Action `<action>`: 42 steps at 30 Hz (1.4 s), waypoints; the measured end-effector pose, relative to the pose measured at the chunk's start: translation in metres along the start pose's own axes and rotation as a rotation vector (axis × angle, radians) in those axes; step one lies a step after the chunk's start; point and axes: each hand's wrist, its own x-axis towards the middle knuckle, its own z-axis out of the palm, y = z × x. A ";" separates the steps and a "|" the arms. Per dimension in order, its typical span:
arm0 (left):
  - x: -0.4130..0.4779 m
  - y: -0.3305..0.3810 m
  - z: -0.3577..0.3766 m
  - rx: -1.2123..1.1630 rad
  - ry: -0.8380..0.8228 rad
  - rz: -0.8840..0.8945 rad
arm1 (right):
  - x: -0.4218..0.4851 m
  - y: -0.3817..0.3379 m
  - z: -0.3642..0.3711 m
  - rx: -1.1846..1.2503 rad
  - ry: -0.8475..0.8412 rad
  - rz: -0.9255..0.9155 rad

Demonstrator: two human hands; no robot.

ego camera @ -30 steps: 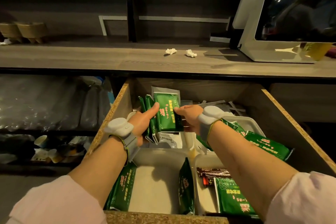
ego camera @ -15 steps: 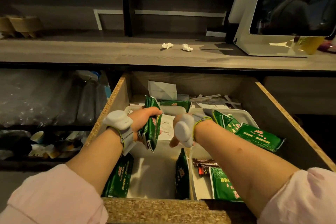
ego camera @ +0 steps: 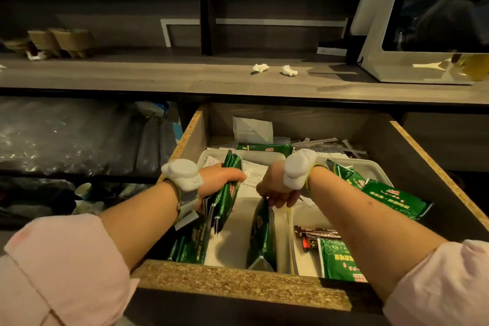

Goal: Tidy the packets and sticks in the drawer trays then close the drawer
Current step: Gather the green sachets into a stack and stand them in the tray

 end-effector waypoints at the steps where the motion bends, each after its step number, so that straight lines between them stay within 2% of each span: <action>1: -0.004 -0.008 -0.004 0.045 -0.021 -0.038 | -0.004 -0.002 0.004 0.075 -0.014 -0.023; 5: -0.007 -0.039 -0.009 0.187 -0.025 -0.073 | -0.007 -0.008 0.023 0.303 -0.066 -0.087; 9: -0.015 -0.055 -0.005 0.127 -0.011 -0.096 | -0.005 -0.017 0.045 0.281 -0.132 -0.103; 12: -0.015 -0.066 -0.006 0.188 -0.010 -0.193 | -0.003 -0.017 0.051 0.213 -0.159 -0.106; 17: -0.018 -0.057 -0.008 0.248 -0.043 -0.214 | 0.003 -0.012 0.052 0.313 -0.153 -0.117; 19: -0.017 -0.045 -0.012 0.464 0.039 -0.104 | 0.005 -0.012 0.053 0.329 -0.161 -0.125; 22: -0.026 -0.021 -0.013 0.985 0.234 0.170 | 0.008 -0.013 0.056 0.362 -0.167 -0.108; 23: -0.028 -0.015 -0.010 1.043 0.239 0.233 | 0.008 -0.013 0.058 0.379 -0.173 -0.101; 25: -0.028 -0.017 -0.009 1.058 0.081 0.225 | 0.008 -0.014 0.061 0.399 -0.209 -0.102; 27: -0.024 -0.028 -0.007 1.030 -0.137 0.098 | 0.008 -0.013 0.062 0.412 -0.243 -0.097; 29: -0.021 -0.039 -0.007 1.047 -0.255 0.023 | 0.009 -0.011 0.063 0.408 -0.271 -0.078; 34: -0.022 -0.037 -0.021 0.884 -0.274 -0.047 | 0.018 -0.006 0.065 0.364 -0.352 -0.080; 36: -0.025 -0.039 -0.018 0.933 -0.290 -0.065 | 0.018 -0.008 0.069 0.363 -0.394 -0.108; 38: -0.029 -0.037 -0.010 1.031 -0.255 -0.032 | 0.015 -0.009 0.070 0.320 -0.427 -0.142; 40: -0.024 -0.029 -0.003 0.954 -0.216 0.022 | 0.014 -0.007 0.067 0.278 -0.449 -0.176; 42: -0.024 -0.021 0.010 0.934 -0.253 0.027 | 0.011 -0.004 0.060 0.279 -0.454 -0.186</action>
